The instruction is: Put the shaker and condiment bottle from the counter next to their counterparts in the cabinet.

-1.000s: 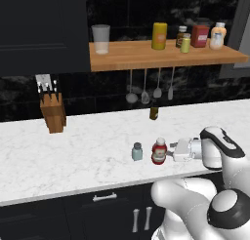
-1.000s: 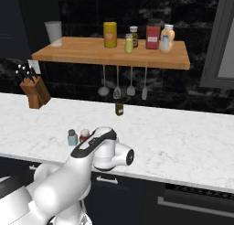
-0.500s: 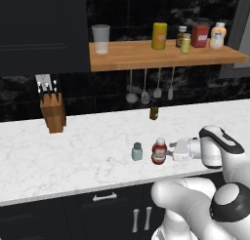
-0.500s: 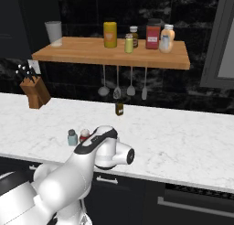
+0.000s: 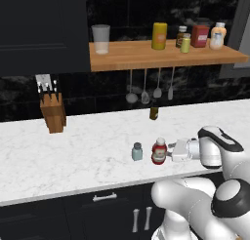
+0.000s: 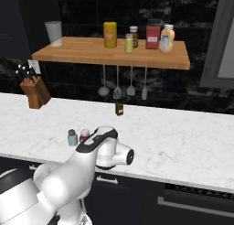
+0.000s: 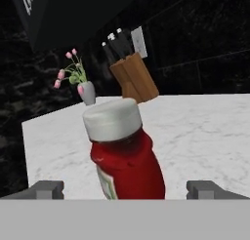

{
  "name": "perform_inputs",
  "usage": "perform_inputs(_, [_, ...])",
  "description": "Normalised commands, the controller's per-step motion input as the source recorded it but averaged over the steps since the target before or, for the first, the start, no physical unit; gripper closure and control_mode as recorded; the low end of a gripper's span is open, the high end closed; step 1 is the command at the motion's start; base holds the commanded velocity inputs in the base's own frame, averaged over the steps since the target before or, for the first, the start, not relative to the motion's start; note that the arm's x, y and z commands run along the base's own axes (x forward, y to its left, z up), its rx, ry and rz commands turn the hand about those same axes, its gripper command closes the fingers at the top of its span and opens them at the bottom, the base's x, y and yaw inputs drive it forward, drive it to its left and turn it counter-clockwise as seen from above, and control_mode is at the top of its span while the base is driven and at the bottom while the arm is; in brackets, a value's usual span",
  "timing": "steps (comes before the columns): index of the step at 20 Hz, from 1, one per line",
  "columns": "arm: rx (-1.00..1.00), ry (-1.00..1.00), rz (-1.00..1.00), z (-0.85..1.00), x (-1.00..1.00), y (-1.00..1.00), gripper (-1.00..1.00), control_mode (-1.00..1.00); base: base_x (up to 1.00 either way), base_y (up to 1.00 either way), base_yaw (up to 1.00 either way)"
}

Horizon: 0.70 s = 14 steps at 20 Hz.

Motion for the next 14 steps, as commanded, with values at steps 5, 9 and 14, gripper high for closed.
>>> perform_inputs(5, [0.0, 0.0, 0.0, -0.01, 0.19, 0.29, -1.0, -1.0, 0.0, 0.0, 0.0])
perform_inputs(9, [0.0, 0.0, 0.0, -0.08, 0.18, 0.23, -1.0, -1.0, 0.0, 0.0, 0.0])
perform_inputs(14, [0.0, 0.01, 0.01, -0.15, 0.09, 0.19, 1.0, -1.0, 0.0, 0.0, 0.0])
